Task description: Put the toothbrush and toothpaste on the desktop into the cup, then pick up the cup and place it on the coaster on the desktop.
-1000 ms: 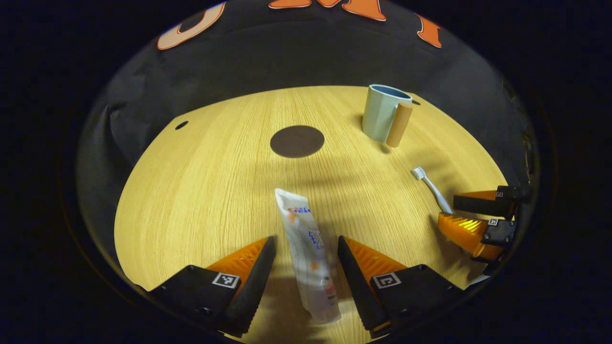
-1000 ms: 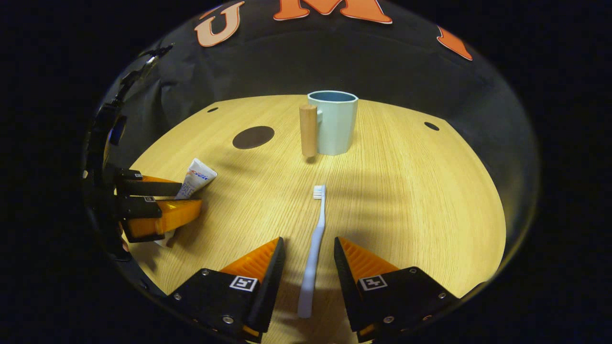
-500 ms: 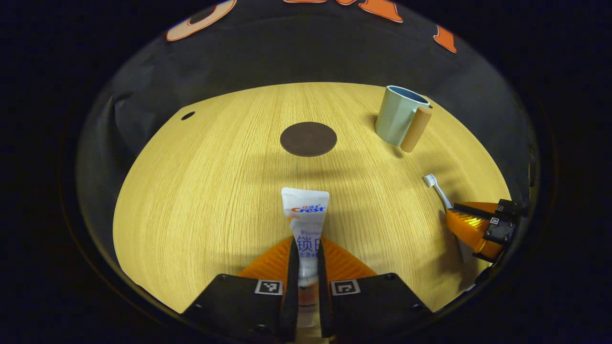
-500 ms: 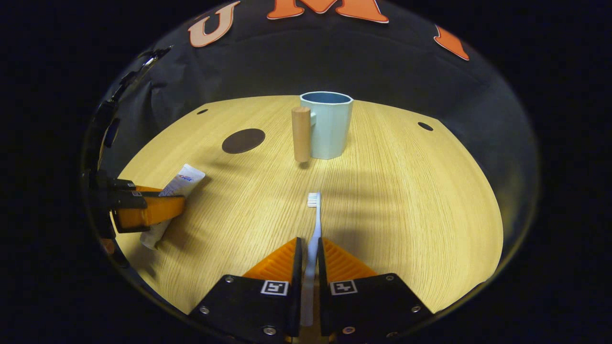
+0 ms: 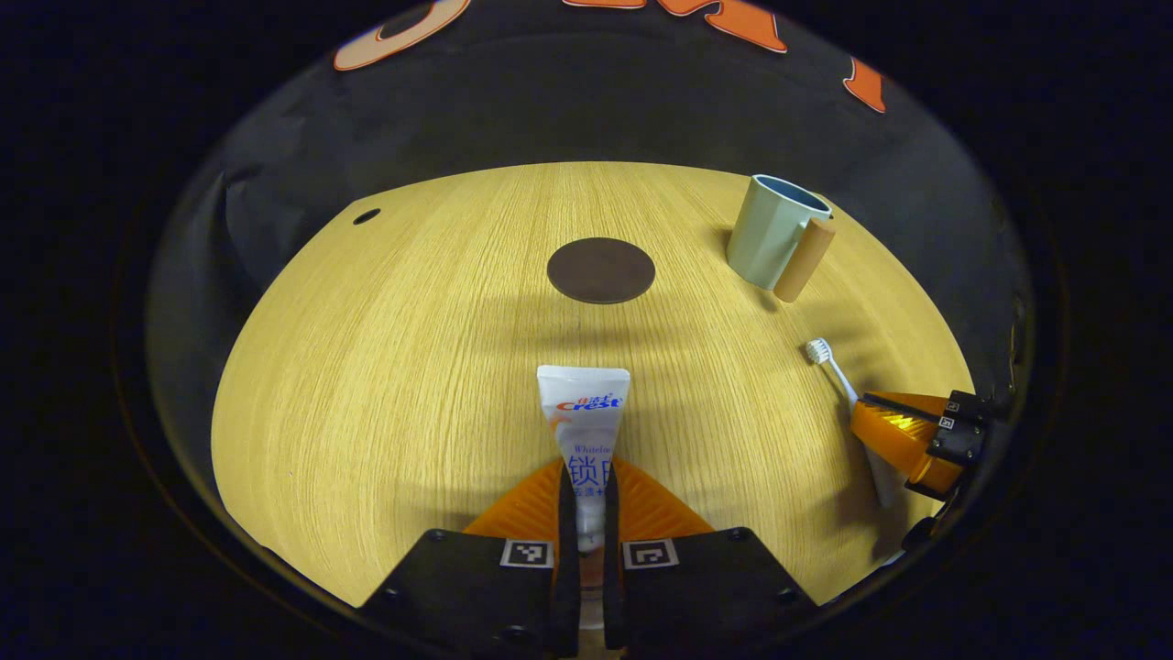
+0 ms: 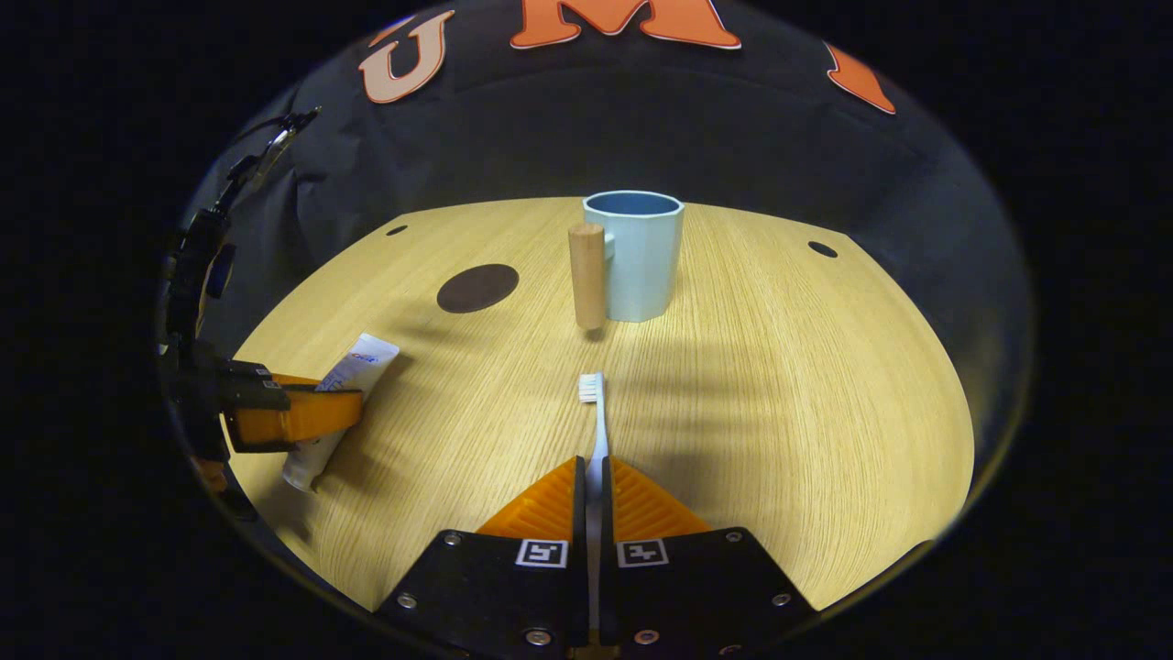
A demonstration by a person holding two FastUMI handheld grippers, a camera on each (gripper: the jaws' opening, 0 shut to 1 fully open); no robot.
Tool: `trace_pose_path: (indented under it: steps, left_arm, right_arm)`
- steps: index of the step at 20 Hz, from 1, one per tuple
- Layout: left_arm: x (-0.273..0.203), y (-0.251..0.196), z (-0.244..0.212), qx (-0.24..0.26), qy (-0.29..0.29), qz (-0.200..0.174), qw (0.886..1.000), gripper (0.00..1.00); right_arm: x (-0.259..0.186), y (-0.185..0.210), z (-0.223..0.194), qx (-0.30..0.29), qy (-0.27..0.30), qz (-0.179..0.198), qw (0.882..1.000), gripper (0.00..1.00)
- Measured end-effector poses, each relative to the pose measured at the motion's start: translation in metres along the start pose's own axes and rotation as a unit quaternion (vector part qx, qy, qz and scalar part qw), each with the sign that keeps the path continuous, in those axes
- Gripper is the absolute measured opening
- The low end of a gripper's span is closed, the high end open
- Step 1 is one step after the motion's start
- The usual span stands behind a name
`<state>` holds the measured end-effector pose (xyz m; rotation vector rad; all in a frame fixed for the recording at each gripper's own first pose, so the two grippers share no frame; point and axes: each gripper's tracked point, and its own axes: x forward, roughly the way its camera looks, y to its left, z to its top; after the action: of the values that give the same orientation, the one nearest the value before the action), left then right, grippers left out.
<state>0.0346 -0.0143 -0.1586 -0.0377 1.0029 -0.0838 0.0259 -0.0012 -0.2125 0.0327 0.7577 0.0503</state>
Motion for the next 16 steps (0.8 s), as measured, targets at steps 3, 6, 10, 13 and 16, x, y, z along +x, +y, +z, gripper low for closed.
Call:
trace_pose_path:
  steps: [3, 6, 10, 13, 16]
  left_arm:
    - [-0.014, 0.004, -0.001, 0.000, -0.006, 0.001, 1.000, 0.13]
    - [-0.032, -0.006, 0.008, 0.005, -0.015, -0.001, 1.000, 0.13]
    - [-0.037, -0.013, 0.014, -0.004, -0.025, -0.007, 1.000, 0.13]
    - [-0.032, -0.013, 0.015, -0.006, -0.029, -0.010, 1.000, 0.12]
    - [-0.034, -0.012, 0.021, -0.008, -0.040, -0.009, 0.999, 0.13]
  right_arm:
    - [-0.003, 0.000, 0.003, 0.010, -0.009, 0.005, 1.000, 0.05]
    - [-0.007, -0.002, 0.010, 0.017, -0.027, 0.011, 0.999, 0.05]
    - [-0.010, -0.003, 0.013, 0.021, -0.041, 0.008, 0.999, 0.05]
    - [-0.016, -0.003, 0.018, 0.021, -0.051, 0.011, 0.998, 0.05]
    - [-0.025, -0.002, 0.029, 0.024, -0.075, 0.018, 0.997, 0.05]
